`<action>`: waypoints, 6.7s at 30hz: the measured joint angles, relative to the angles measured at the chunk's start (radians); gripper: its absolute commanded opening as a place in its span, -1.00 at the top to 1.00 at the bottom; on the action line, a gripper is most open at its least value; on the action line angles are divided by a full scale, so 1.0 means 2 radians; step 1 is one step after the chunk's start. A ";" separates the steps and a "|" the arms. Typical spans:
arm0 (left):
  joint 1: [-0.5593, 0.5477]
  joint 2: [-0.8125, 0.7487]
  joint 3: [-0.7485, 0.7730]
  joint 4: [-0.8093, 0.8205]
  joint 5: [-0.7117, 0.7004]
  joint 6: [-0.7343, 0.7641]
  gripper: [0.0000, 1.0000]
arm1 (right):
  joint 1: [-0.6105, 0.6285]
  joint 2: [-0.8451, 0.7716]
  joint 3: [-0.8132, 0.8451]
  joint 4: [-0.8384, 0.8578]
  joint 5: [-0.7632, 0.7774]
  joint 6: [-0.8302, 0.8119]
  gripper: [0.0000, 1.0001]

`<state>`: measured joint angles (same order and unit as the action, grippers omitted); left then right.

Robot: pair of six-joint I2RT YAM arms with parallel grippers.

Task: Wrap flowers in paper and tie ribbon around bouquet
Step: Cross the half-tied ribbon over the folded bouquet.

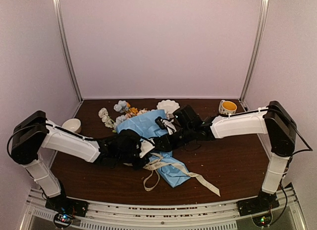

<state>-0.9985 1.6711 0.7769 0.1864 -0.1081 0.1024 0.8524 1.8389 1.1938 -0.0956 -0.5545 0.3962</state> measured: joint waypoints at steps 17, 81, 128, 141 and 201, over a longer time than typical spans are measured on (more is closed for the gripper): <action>0.000 -0.047 -0.022 0.012 0.058 -0.007 1.00 | 0.000 0.021 0.007 -0.002 -0.101 -0.028 0.33; -0.028 -0.007 -0.028 0.029 -0.023 0.011 0.37 | 0.000 0.011 -0.039 0.027 -0.089 -0.043 1.00; 0.025 -0.031 -0.019 -0.019 0.114 0.036 -0.08 | 0.000 0.008 -0.036 0.020 -0.110 -0.050 1.00; 0.050 -0.004 -0.006 -0.001 0.138 0.014 -0.04 | 0.000 0.008 -0.036 0.020 -0.110 -0.048 1.00; 0.012 0.012 -0.008 0.034 0.016 -0.015 0.99 | -0.003 0.065 0.054 -0.094 -0.065 -0.094 0.53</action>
<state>-0.9752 1.6943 0.7609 0.2543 -0.0757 0.0719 0.8467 1.9690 1.3010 -0.2832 -0.6846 0.2077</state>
